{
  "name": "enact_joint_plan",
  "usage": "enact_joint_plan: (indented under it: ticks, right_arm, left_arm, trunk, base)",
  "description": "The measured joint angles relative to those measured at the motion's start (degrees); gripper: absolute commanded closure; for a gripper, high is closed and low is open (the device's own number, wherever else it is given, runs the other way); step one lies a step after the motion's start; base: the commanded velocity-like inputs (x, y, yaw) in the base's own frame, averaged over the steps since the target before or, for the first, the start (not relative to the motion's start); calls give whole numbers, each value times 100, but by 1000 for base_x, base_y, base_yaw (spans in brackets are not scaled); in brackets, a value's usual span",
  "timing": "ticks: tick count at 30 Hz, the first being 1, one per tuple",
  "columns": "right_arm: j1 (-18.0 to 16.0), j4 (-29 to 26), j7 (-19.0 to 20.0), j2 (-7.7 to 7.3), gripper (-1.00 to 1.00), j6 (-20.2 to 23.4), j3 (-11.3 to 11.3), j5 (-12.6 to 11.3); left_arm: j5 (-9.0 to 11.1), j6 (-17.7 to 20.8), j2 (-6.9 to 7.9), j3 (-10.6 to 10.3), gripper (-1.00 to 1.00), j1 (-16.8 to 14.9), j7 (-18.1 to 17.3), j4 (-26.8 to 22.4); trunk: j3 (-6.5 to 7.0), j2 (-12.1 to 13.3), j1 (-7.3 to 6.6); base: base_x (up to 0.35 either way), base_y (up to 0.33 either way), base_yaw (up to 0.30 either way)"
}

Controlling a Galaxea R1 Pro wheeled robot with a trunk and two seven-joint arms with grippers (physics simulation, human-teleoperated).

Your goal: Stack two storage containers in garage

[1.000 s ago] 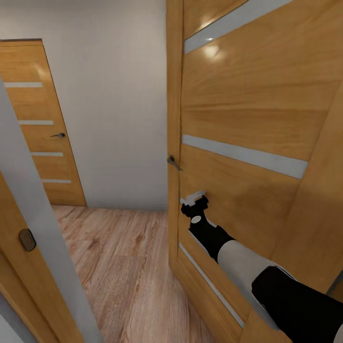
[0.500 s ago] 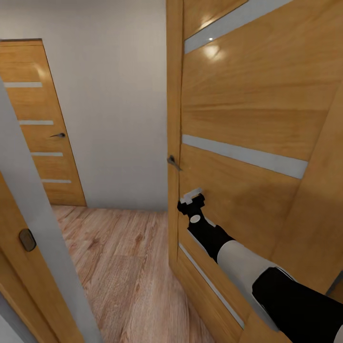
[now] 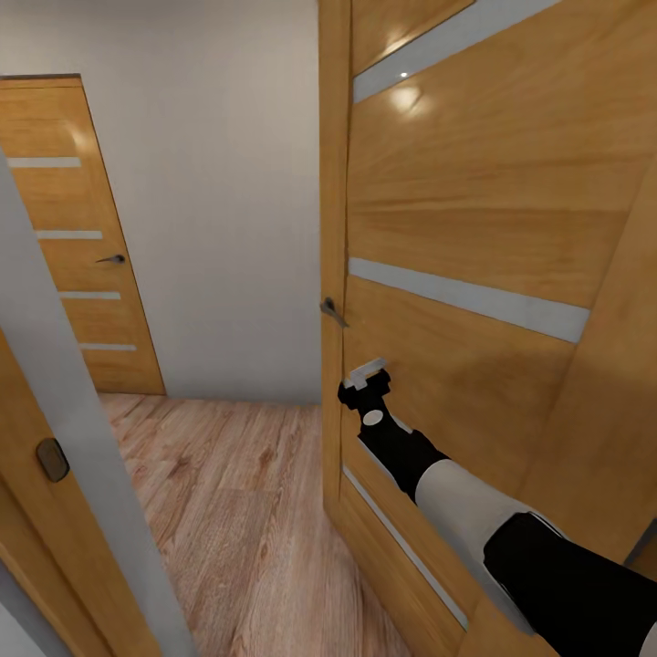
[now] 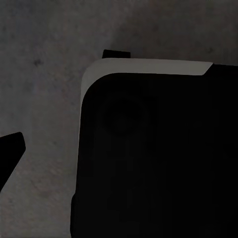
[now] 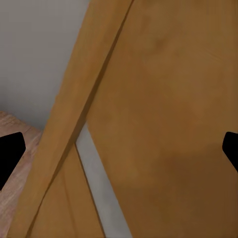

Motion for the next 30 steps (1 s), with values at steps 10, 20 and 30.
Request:
enact_joint_plan:
  ticks: [10,20,30]
  right_arm:
    - [1,34,-21,0,-100,1,-25,-317]
    - [3,44,-128,0,-100,-279,-22,-1257]
    - [3,79,-113,0,-100,-299,6,-1265]
  left_arm:
    - [11,-7,0,2,-100,0,0,0]
    - [15,-3,0,-2,-100,-1,0,1]
    - [17,-4,0,-1,-100,-1,1,1]
  trunk:
    - [0,0,0]
    - [0,-1,-4]
    - [0,-1,-4]
  base:
    - [16,0,0]
    - [289,0,0]
    - [319,0,0]
